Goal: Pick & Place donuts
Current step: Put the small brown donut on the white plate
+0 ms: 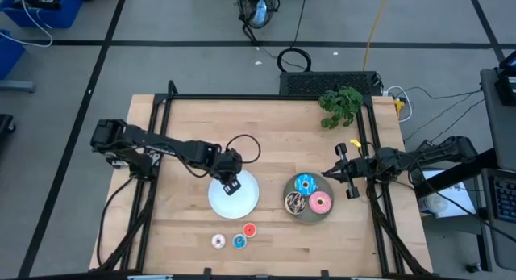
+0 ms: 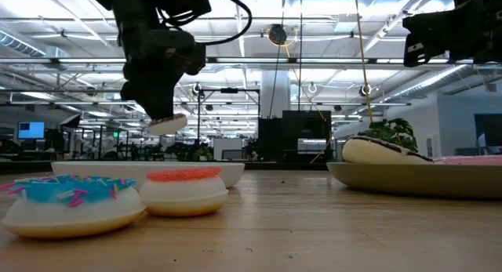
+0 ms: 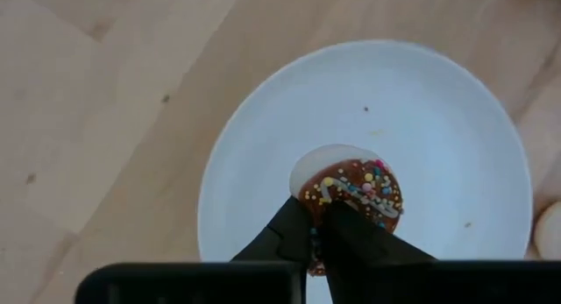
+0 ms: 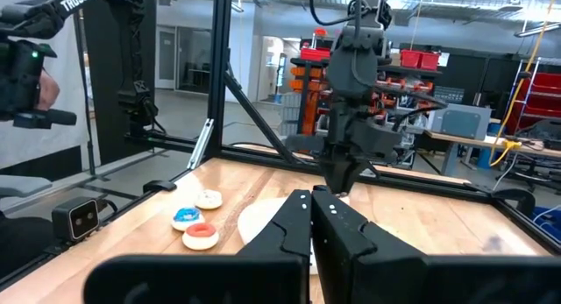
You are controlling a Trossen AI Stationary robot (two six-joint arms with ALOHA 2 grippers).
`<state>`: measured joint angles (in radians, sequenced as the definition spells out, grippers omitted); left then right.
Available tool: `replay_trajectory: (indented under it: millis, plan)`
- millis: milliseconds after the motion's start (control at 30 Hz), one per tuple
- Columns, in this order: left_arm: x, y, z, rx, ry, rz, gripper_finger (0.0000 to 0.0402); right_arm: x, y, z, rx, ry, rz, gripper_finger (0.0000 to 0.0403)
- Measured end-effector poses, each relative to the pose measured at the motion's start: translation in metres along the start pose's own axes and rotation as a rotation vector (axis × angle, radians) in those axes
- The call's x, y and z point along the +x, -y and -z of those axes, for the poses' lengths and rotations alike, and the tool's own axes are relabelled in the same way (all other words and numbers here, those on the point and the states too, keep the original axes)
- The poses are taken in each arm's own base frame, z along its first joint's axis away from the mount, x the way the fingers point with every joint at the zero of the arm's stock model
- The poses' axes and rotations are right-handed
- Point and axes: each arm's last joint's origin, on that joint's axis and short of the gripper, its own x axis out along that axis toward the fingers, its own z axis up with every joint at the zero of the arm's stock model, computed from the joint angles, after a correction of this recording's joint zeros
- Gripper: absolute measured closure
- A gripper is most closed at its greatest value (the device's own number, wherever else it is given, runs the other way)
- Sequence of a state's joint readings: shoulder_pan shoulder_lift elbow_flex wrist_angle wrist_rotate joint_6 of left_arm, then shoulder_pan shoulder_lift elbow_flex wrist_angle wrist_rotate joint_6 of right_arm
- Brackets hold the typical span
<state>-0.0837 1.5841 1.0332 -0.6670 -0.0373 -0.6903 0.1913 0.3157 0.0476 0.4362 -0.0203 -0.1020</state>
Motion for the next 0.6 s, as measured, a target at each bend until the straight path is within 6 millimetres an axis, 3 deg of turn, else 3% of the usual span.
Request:
replay_trajectory:
  millis: [200,600]
  plan:
    - [0.024,0.004,0.004,0.084,-0.045,-0.021,0.0394,0.000,0.000,0.000,0.000,0.000,-0.001,0.0403]
    - [0.052,0.003,0.004,0.194,-0.077,-0.093,0.0361,0.002,0.000,0.003,0.004,-0.023,-0.002,0.0403]
